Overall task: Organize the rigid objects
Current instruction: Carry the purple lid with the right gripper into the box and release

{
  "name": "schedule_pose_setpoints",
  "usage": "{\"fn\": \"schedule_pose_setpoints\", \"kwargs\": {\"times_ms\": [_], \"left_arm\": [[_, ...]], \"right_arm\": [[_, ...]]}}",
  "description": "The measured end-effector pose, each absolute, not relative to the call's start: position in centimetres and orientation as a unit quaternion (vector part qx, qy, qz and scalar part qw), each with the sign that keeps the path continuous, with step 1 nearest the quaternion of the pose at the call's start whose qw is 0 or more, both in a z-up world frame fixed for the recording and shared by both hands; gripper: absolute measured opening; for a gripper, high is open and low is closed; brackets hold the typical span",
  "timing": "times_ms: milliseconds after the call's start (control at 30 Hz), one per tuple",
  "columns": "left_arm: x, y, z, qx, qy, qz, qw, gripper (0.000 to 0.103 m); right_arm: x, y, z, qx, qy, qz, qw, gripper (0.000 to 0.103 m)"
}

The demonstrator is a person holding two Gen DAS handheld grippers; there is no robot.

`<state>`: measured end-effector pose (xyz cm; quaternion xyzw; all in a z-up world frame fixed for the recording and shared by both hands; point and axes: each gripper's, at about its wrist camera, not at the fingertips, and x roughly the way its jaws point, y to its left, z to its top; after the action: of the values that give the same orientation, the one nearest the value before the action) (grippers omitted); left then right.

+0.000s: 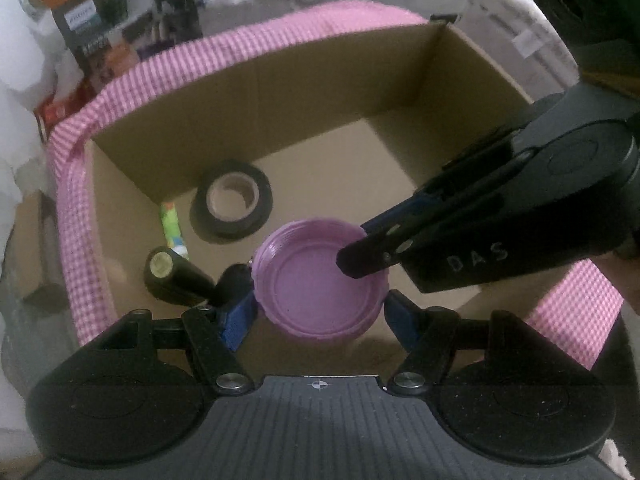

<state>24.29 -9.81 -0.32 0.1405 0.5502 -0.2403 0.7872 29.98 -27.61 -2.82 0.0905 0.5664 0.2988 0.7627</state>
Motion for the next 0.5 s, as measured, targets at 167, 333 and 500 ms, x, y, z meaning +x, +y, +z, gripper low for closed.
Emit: {"fn": "schedule_pose_setpoints", "kwargs": {"times_ms": [167,333,500], "left_arm": [[25.3,-10.0,-1.6,0.139,0.571,-0.234,0.775,0.070],[25.9,-9.9,-2.2,0.145,0.579,-0.233,0.768,0.074],[25.9,-10.1,-1.8,0.148,0.566,-0.229,0.778,0.077]], "right_arm": [[31.0,-26.7,-4.3,0.080,0.587,0.296,0.749,0.020],[31.7,-26.5,-5.4,0.081,0.600,0.294,0.740,0.020],[31.6,-26.6,-5.1,0.086,0.596,0.288,0.745,0.020]]}}
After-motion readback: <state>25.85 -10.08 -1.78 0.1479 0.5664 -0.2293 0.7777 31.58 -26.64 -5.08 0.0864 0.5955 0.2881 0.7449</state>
